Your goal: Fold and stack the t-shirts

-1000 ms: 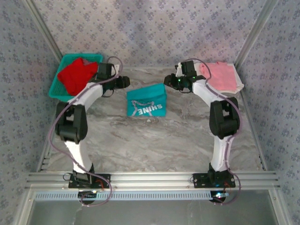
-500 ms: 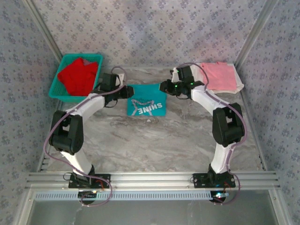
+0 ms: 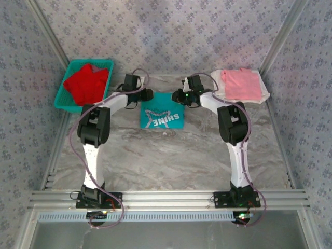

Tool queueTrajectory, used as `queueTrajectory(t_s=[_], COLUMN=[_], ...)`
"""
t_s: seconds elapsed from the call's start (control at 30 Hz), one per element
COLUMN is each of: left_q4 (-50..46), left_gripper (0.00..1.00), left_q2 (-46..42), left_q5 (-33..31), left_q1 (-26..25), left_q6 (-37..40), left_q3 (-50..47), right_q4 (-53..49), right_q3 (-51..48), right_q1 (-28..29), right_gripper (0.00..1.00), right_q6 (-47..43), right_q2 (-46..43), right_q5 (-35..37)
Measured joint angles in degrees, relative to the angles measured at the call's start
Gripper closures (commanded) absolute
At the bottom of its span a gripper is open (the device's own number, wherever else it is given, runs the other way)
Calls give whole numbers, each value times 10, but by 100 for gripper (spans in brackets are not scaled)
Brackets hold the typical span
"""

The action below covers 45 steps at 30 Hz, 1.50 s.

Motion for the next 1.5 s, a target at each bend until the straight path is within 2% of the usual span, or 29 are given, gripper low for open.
queueTrajectory(t_s=[0.23,0.4,0.53,0.73,0.83,0.93,1.07,1.17,1.5], left_q4=[-22,-39,-34,9,54,96,100,105,92], left_gripper=[60,58,57,58,59,61,63,63,63], left_q2=[87,83,0,-188,-245,-249,-197,-171,-193], left_q5=[1,2,-5,-17,-21,-22,-25,-30,-42], left_q1=[13,16,16,0,-22,-40,-40,-38,-37], left_q6=[-5,-12,-20,-33,-42,-52,-61,-63,-65], left_q3=[106,104,9,-144,-212,-280,-325,-341,-343], right_q4=[20,24,23,30,54,74,77,78,77], right_q3=[1,4,-3,-74,-120,-164,-197,-208,-219], right_q1=[-14,-15,-15,-4,13,30,34,31,23], right_gripper=[75,71,69,69,70,70,71,71,69], right_q6=[27,37,37,32,30,30,35,35,35], right_q2=[33,32,10,-103,-147,-155,-128,-109,-112], right_q5=[2,-1,-7,-11,-11,-11,-9,-3,0])
